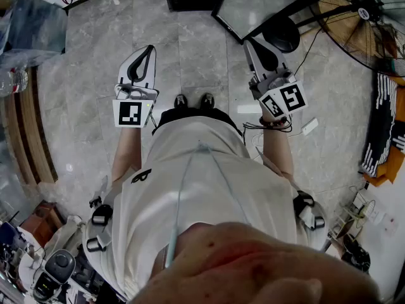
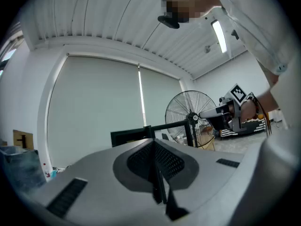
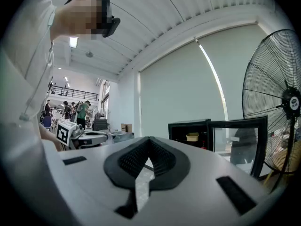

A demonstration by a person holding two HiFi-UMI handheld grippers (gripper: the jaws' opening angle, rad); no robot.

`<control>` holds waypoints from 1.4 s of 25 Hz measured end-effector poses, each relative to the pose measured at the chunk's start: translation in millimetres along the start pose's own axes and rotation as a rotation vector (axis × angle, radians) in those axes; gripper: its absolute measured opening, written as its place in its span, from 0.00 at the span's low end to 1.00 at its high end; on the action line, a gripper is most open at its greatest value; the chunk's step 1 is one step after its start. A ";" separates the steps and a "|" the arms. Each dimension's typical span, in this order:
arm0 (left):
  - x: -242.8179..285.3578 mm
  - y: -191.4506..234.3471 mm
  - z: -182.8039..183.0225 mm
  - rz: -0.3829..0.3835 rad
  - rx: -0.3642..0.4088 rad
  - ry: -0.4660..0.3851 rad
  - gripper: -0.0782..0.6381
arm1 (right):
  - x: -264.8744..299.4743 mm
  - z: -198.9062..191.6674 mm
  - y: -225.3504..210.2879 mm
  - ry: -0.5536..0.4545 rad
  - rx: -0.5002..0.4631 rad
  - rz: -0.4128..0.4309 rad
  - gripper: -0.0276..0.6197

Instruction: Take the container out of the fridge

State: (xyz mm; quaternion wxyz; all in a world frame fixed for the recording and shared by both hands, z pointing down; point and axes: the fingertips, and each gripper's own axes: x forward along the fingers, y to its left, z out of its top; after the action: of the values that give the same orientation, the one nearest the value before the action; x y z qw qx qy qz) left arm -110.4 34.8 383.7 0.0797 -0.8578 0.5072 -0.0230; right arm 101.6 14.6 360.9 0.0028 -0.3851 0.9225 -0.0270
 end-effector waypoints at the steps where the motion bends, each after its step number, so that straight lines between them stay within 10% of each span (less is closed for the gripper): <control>1: -0.4 -0.9 0.2 -0.002 0.005 0.001 0.12 | -0.6 -0.5 0.9 0.002 0.002 0.002 0.06; 18: 3.3 -8.0 2.2 -0.051 -0.021 0.011 0.12 | 0.2 1.5 7.6 -0.008 0.011 0.042 0.07; 21: 6.9 -15.8 1.2 -0.092 -0.039 0.022 0.30 | 0.9 -0.3 11.5 -0.001 0.014 0.070 0.07; 35: 9.3 -25.8 10.2 -0.145 -0.081 -0.006 0.40 | 5.1 -1.8 9.2 0.012 0.030 0.092 0.07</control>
State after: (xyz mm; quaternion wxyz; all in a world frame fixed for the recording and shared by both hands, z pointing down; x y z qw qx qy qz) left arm -82.3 40.1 377.4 0.0448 -0.8948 0.4441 -0.0056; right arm 91.4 17.5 362.4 0.0044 -0.3418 0.9388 -0.0429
